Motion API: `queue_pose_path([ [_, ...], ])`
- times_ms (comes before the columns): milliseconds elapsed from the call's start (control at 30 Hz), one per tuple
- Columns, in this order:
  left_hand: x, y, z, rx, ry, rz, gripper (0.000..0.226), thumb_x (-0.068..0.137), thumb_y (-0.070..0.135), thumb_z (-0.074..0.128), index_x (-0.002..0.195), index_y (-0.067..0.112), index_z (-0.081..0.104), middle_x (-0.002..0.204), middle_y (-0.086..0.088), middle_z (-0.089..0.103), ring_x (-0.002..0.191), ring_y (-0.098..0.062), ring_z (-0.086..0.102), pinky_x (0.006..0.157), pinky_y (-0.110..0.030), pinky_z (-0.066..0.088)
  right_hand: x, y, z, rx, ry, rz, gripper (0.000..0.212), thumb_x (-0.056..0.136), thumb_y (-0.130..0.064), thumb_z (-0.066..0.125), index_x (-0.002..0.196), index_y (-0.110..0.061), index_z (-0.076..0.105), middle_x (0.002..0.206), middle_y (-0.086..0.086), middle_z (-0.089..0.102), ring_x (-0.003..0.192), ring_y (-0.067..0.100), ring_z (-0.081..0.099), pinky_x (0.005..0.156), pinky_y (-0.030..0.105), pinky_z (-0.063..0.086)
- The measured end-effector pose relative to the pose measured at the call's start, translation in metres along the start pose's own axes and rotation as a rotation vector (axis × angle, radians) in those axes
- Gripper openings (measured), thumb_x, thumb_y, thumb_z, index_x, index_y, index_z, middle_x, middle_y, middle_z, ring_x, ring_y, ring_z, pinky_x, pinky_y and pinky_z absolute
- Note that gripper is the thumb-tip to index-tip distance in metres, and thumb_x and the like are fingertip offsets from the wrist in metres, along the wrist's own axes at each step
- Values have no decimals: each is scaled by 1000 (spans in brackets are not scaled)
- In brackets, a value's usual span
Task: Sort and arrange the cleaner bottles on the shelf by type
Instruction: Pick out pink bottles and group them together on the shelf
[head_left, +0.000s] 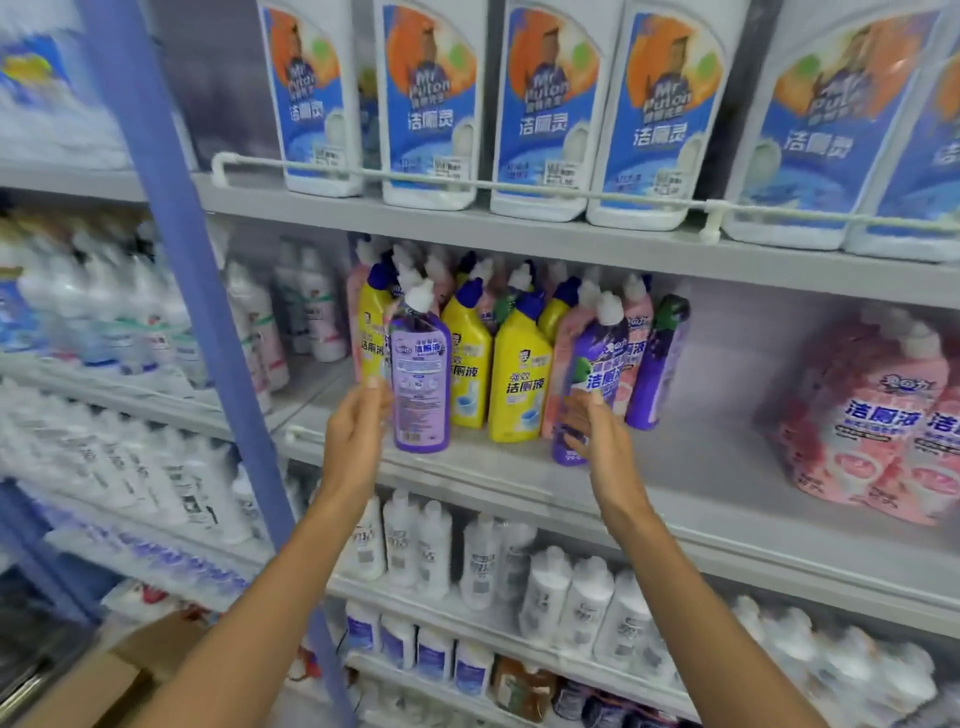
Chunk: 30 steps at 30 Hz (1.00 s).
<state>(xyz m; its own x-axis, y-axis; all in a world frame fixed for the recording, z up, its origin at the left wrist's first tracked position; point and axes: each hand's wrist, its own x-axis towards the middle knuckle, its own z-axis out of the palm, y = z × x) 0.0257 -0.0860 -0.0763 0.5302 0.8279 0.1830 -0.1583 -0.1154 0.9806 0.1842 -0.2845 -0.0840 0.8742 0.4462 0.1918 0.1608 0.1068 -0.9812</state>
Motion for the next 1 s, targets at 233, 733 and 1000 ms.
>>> queue_pose_path([
  [233,92,13,-10,101,28,128,53,93,63,52,112,16,67,111,-9,73,109,-21,68,105,-52,51,62,-15,54,14,2,-72,52,97,-64,46,119,-24,72,123,5,73,117,23,67,106,48,52],
  [733,199,-19,-1,125,-275,238,24,97,8,66,119,18,67,92,22,73,86,4,67,86,-18,54,56,-26,41,48,271,-151,40,112,-37,33,124,-20,67,121,1,75,115,18,70,98,35,56],
  [1000,213,-31,-14,125,-413,316,38,87,-7,73,116,15,63,94,11,73,93,-10,66,78,-9,52,64,-29,7,-53,567,-252,27,109,-38,46,120,-24,66,112,-10,74,106,5,70,101,36,54],
])
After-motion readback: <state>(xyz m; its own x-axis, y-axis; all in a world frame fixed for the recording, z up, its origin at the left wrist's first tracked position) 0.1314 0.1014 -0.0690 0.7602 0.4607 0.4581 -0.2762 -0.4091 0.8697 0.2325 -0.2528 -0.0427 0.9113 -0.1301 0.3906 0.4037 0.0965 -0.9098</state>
